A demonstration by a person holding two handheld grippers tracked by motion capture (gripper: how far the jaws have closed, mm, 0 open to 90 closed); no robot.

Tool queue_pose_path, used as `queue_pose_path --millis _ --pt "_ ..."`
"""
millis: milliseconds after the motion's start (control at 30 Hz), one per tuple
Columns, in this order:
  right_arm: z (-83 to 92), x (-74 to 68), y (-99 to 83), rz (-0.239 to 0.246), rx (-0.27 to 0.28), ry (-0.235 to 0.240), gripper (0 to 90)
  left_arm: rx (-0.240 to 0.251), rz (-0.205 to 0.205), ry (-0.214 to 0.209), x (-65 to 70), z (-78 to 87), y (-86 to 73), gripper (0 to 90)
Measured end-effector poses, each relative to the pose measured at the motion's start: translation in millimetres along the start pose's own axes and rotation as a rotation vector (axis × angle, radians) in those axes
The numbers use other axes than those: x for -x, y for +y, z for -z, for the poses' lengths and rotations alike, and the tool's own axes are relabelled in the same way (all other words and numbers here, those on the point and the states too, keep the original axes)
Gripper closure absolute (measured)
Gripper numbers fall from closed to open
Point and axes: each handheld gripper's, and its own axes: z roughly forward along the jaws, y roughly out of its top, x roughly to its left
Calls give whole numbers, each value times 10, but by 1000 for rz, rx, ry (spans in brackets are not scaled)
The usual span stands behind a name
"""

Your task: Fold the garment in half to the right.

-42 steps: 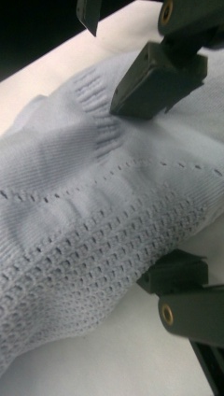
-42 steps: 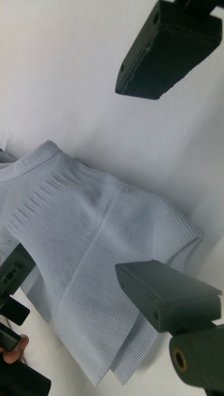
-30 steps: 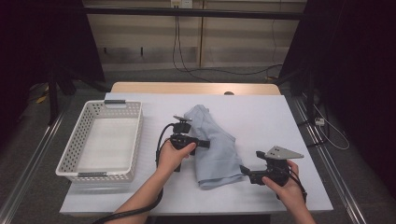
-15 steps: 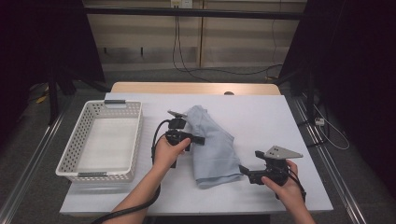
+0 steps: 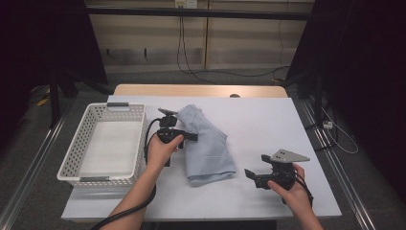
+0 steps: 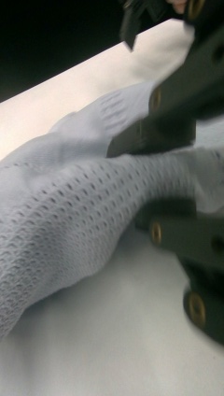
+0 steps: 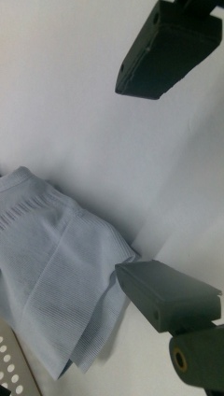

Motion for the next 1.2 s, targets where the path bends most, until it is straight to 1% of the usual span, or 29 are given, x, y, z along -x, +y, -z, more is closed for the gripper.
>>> queue_pose_path --millis 100,167,200,233,267,300,400,467,500,533,567,700,733,833,867,933,1000,1067,1100,1133,1167,1200 --pt "-2 4 4 0 2 1 117 11 7 7 23 -31 -37 378" --pt "0 4 8 0 4 1 117 7 -11 8 42 -39 -58 327" --pt "0 1 11 1 4 2 117 10 -14 12 56 -48 -72 284" --pt "-3 -1 14 2 5 3 116 4 -20 19 66 -49 -83 240" --pt "-5 -3 17 5 5 5 117 11 -18 24 78 -57 -97 207" --pt "-10 -8 19 2 5 6 117 16 -23 21 77 -58 -109 196" --pt "-28 -13 28 7 3 10 117 13 -24 30 62 -65 -141 151" --pt "-39 -16 36 9 3 12 117 23 -13 30 52 -88 -172 136" --pt "-41 -18 40 9 3 13 117 24 -10 31 49 -95 -183 131" --pt "-44 -21 43 11 3 14 117 22 -9 23 46 -99 -190 131" --pt "-46 -24 45 12 3 14 117 21 -13 21 44 -101 -195 131" --pt "-59 -38 52 16 2 18 117 33 -11 20 54 -113 -208 125" --pt "-64 -38 53 17 2 19 117 32 -5 18 59 -117 -211 120" --pt "-69 -40 55 18 1 22 117 26 -10 6 69 -120 -213 117" --pt "-68 -40 55 17 1 21 117 35 -7 6 79 -124 -213 114" --pt "-66 -39 53 17 0 20 117 29 -5 5 99 -125 -213 111" --pt "-60 -39 52 18 1 18 117 26 -17 3 113 -130 -214 88" --pt "-54 -39 52 18 3 18 117 20 -14 -3 144 -150 -220 84" --pt "-52 -38 51 18 4 18 117 12 -26 8 161 -160 -224 79" --pt "-50 -38 49 16 4 17 117 14 -31 19 181 -179 -230 70" --pt "-50 -39 46 15 2 16 117 7 -36 17 184 -186 -229 66" --pt "-49 -39 45 15 2 16 117 7 -34 22 190 -197 -230 61"
